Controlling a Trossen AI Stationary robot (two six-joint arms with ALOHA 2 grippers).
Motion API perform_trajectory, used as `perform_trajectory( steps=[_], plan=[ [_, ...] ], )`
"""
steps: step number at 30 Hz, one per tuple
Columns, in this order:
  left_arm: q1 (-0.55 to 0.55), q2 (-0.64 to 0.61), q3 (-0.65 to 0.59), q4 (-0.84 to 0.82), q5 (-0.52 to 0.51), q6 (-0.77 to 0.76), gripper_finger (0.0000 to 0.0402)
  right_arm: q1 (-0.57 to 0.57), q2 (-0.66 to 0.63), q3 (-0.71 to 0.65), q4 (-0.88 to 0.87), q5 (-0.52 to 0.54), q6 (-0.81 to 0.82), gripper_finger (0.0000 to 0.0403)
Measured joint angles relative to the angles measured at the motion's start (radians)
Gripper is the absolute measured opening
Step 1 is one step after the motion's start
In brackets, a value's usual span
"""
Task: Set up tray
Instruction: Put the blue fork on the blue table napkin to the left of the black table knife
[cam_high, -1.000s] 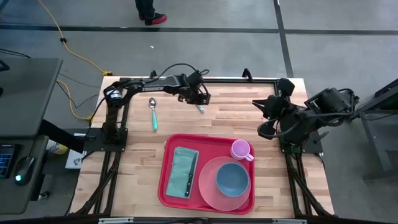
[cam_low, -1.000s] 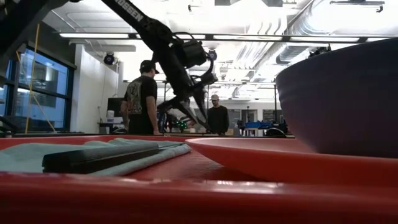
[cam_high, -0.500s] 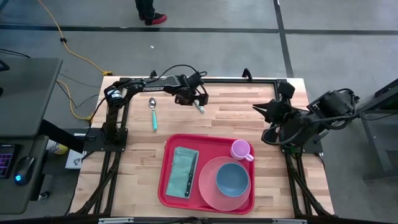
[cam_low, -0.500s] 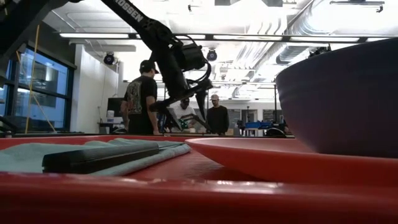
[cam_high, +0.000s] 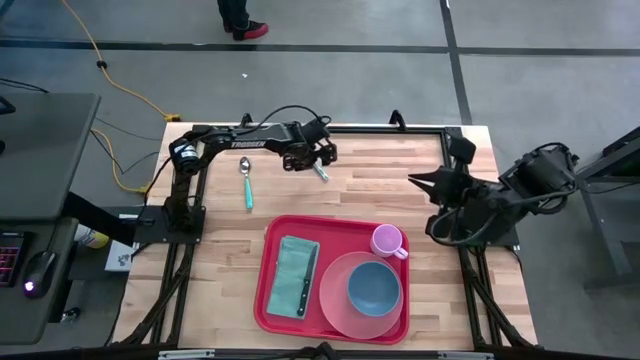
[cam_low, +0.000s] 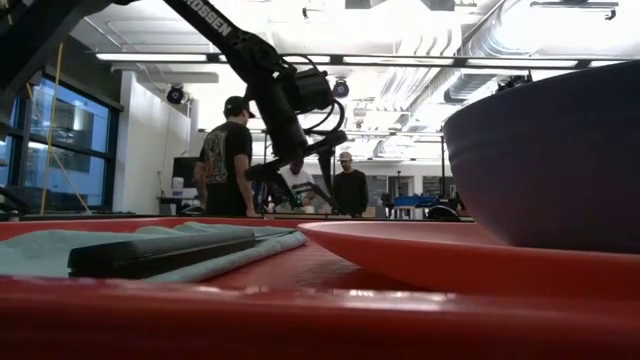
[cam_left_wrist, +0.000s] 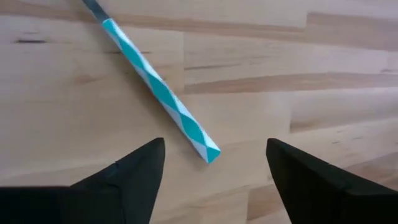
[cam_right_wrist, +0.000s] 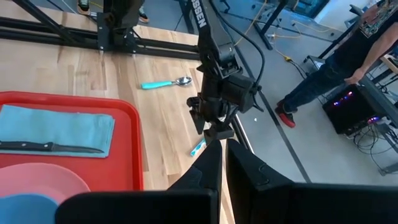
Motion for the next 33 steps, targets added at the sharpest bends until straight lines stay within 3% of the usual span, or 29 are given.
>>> perform_trajectory(
  steps=[15, 33],
  plan=[
    [-0.043, 0.060, -0.001, 0.013, 0.022, -0.038, 0.0316, 0.049, 0.000, 0.000, 0.000, 0.032, 0.027, 0.0000],
    [-0.035, 0.085, 0.000, 0.047, -0.051, -0.115, 0.0317, 0.079, 0.000, 0.000, 0.000, 0.054, 0.037, 0.0000]
  ],
)
